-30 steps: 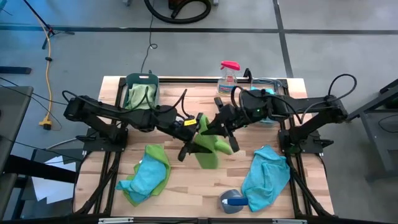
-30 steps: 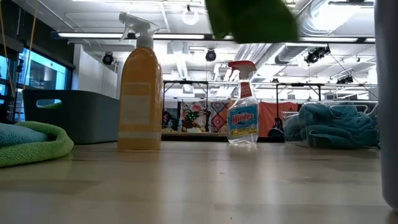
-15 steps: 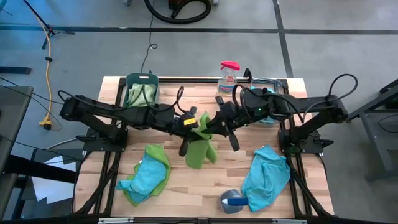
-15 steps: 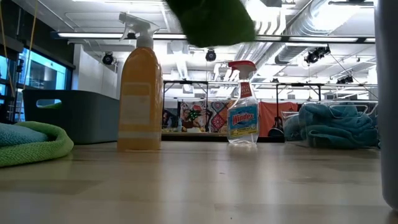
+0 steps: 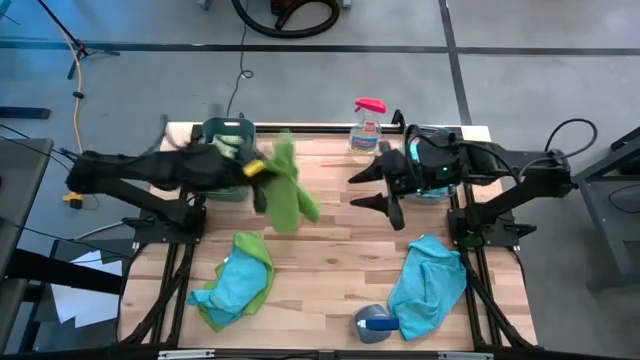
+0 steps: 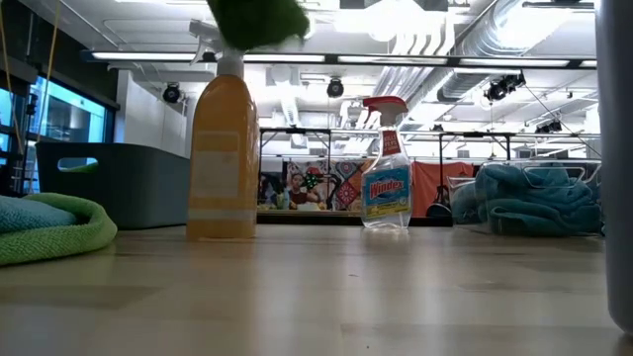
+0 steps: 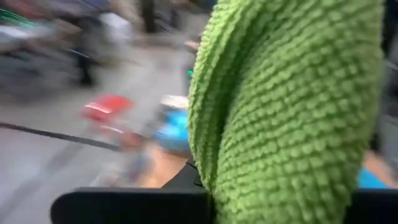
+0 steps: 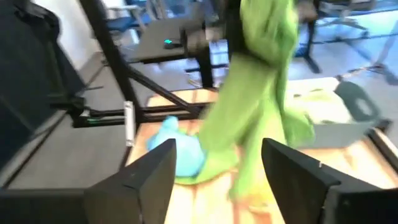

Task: Sort microfiber towel by color & place in baskets
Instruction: Put the green microfiber towel into the green bin

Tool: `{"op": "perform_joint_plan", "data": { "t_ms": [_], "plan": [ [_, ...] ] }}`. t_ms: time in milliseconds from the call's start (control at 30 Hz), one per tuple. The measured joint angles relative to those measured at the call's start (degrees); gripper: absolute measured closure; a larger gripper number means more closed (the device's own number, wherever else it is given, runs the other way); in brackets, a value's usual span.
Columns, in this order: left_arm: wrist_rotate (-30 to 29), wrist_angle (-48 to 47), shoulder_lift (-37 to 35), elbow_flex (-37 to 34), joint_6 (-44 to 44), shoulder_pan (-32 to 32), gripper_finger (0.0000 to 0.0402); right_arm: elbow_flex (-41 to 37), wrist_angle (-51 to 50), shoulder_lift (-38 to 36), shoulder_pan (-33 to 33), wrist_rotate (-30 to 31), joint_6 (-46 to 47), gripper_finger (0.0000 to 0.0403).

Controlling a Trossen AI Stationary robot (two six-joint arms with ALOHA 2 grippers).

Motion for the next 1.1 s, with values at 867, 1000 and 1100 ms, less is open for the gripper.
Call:
{"op": "perform_joint_plan", "data": {
  "t_ms": [867, 1000, 1100],
  "plan": [
    [-6.3, -27.3, -6.5, 1.5, 15.6, 43.3, 0.0401, -0.2, -3.9, -0.9, -3.9, 4.9, 0.4, 0.0155],
    [-3.0, -28.9, -3.9, -1.1, 18.1, 50.0, 0.0401, -0.2, -3.8, -0.9, -3.9, 4.7, 0.5, 0.0155],
    [-3.0, -27.7, -3.5, -4.4, 19.0, 53.2, 0.0401, -0.2, -3.9, -0.9, -3.9, 4.7, 2.0, 0.0155]
  ]
}}
